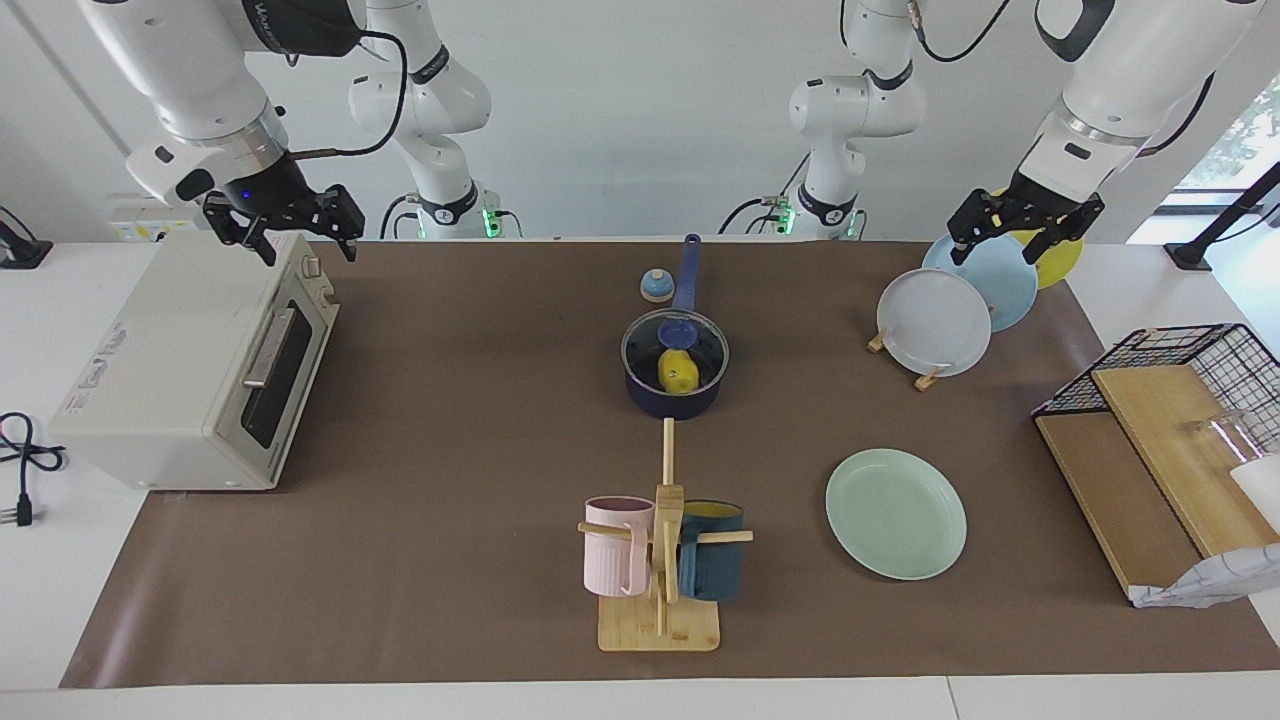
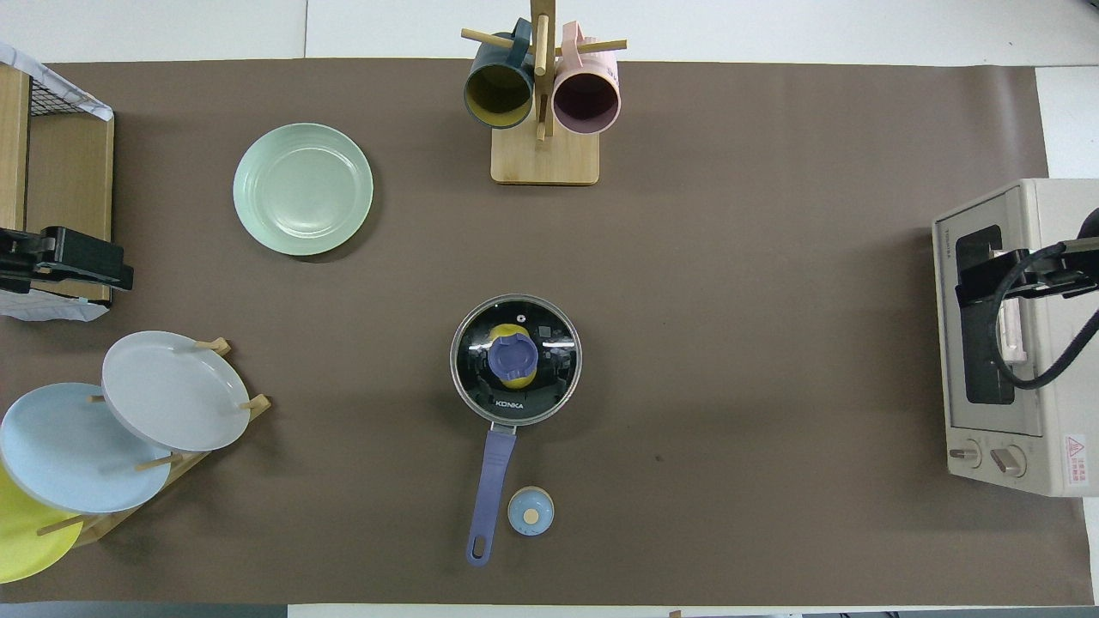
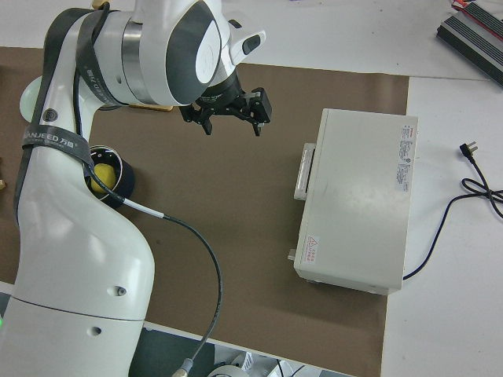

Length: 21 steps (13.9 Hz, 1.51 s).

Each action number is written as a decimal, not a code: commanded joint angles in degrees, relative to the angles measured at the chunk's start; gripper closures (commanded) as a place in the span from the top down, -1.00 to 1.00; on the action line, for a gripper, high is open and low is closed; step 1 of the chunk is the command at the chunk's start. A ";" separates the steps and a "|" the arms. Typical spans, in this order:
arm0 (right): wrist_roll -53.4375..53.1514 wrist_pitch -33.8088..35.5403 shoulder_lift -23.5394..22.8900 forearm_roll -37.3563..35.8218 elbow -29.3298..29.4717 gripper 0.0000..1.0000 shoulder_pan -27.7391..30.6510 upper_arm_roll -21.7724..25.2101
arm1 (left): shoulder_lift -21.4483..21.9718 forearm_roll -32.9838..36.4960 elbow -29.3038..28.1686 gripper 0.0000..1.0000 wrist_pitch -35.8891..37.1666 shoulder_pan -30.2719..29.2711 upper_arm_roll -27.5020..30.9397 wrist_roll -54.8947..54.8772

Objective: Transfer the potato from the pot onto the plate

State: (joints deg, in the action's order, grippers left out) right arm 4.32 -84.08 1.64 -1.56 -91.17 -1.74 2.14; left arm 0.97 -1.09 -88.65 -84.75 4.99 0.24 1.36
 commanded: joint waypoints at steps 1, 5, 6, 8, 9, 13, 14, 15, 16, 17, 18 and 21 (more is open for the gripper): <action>0.43 -1.00 0.47 0.77 -1.03 1.00 1.48 -0.91 | 1.41 -0.49 -1.44 1.00 -0.33 -0.59 -0.33 0.40; 0.43 -1.08 0.47 0.77 -1.03 1.00 1.39 -0.82 | 1.41 -0.49 -1.44 1.00 -0.33 -0.59 -0.33 0.40; 0.34 -1.09 0.47 0.68 -0.94 1.00 1.13 -0.82 | 1.41 -0.49 -1.44 1.00 -0.33 -0.59 -0.33 0.40; 0.51 -1.09 0.47 0.68 -0.85 1.00 0.60 -1.00 | 1.41 -0.49 -1.44 1.00 -0.33 -0.59 -0.33 0.40; 0.51 -1.00 0.47 0.68 -0.85 1.00 0.60 -1.17 | 1.41 -0.49 -1.44 1.00 -0.33 -0.59 -0.33 0.40; 2.17 -4.31 0.82 0.68 -2.16 1.00 0.51 -1.17 | 1.41 -0.49 -1.44 1.00 -0.33 -0.59 -0.33 0.40; 2.53 -4.77 0.90 0.77 -2.52 1.00 0.51 -1.26 | 1.41 -0.49 -1.44 1.00 -0.33 -0.59 -0.33 0.40; 2.45 -4.78 0.91 1.03 -2.70 1.00 0.51 -1.26 | 1.41 -0.49 -1.44 1.00 -0.33 -0.59 -0.33 0.40; 2.45 -4.69 0.64 1.03 -2.61 1.00 0.51 -1.26 | 1.41 -0.49 -1.44 1.00 -0.33 -0.59 -0.33 0.40; 2.45 -4.78 0.29 1.03 -2.26 1.00 -1.31 -1.61 | 1.41 -0.49 -1.44 1.00 -0.33 -0.59 -0.33 0.40; 2.27 -4.69 -0.06 1.12 -2.17 1.00 -3.77 -1.61 | 1.41 -0.49 -1.44 1.00 -0.33 -0.59 -0.33 0.40; -11.55 -4.16 -4.51 4.37 3.94 1.00 -14.39 -1.70 | 1.41 -0.49 -1.44 1.00 -0.33 -0.59 -0.33 0.40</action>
State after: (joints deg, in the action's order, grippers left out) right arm 0.41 -88.28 0.86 1.36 -91.99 -10.87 0.64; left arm 0.97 -1.09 -88.65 -84.75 4.99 0.24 1.36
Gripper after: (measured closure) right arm 0.000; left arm 0.000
